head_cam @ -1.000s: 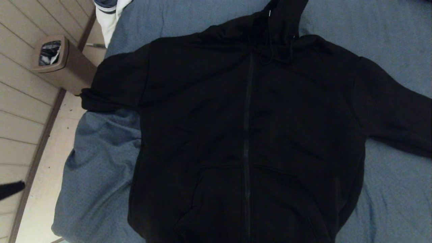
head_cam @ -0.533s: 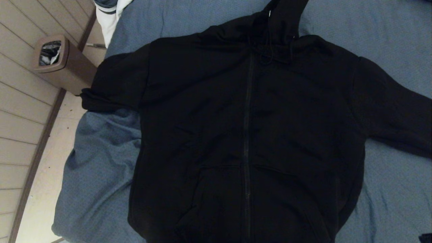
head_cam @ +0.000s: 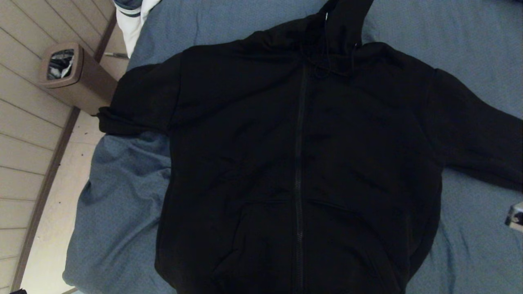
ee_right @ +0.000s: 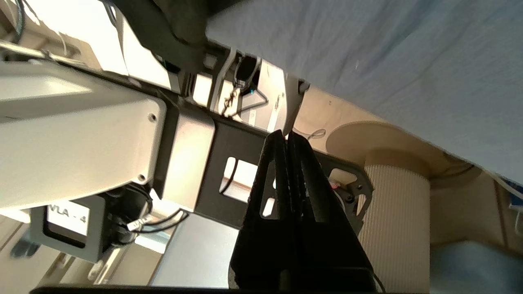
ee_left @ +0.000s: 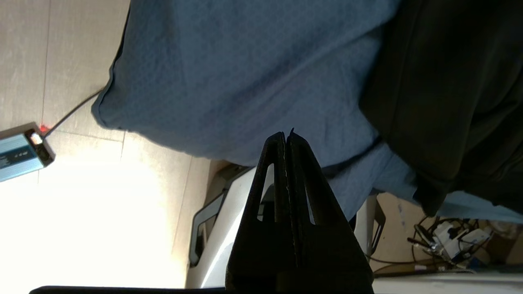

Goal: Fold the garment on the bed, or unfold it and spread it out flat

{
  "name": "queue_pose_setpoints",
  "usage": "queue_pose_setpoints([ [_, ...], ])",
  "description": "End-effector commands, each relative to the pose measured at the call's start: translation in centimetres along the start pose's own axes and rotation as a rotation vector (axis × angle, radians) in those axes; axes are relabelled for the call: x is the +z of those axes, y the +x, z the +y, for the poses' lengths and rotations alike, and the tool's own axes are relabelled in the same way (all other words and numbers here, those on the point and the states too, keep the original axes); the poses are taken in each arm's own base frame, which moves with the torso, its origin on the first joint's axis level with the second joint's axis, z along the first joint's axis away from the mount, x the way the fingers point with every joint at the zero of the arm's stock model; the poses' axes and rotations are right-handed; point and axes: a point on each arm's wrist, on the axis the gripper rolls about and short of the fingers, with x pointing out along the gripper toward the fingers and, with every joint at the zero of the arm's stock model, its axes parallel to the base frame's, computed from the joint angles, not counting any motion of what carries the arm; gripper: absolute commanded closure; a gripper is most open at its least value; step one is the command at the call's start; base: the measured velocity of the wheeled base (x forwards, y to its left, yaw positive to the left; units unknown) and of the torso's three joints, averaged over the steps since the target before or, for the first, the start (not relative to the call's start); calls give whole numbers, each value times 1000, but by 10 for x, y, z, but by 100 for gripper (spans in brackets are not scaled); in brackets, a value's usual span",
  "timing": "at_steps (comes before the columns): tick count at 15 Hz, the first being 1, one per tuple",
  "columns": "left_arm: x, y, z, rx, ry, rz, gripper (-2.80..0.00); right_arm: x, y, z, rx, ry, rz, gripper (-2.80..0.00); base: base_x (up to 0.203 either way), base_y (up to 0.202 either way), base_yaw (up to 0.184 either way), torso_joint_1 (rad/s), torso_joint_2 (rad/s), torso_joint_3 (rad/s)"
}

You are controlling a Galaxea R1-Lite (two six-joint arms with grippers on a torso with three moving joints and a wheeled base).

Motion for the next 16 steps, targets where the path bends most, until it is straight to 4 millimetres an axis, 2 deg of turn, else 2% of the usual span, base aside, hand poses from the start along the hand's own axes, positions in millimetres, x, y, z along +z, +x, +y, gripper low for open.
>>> queue_pose_setpoints([
  [1,2,10,-1,9,-4,33,0,-2,21,-3,2,5,59,0,0,0,0,0,0,0],
  [4,-1,14,0,10,-3,37,0,-7,46,-4,12,-39,115,0,0,0,0,0,0,0],
  [6,0,17,0,3,-3,45,0,-9,55,-1,21,-71,160,0,0,0,0,0,0,0],
  [12,10,35,-5,-33,-4,4,0,15,80,1,11,-54,203,0,0,0,0,0,0,0],
  [15,13,37,-7,-84,-34,6,0,33,91,3,-36,-55,149,0,0,0,0,0,0,0],
  [16,15,40,-8,-87,-49,5,0,36,94,5,-92,-72,134,-33,0,0,0,0,0,0],
])
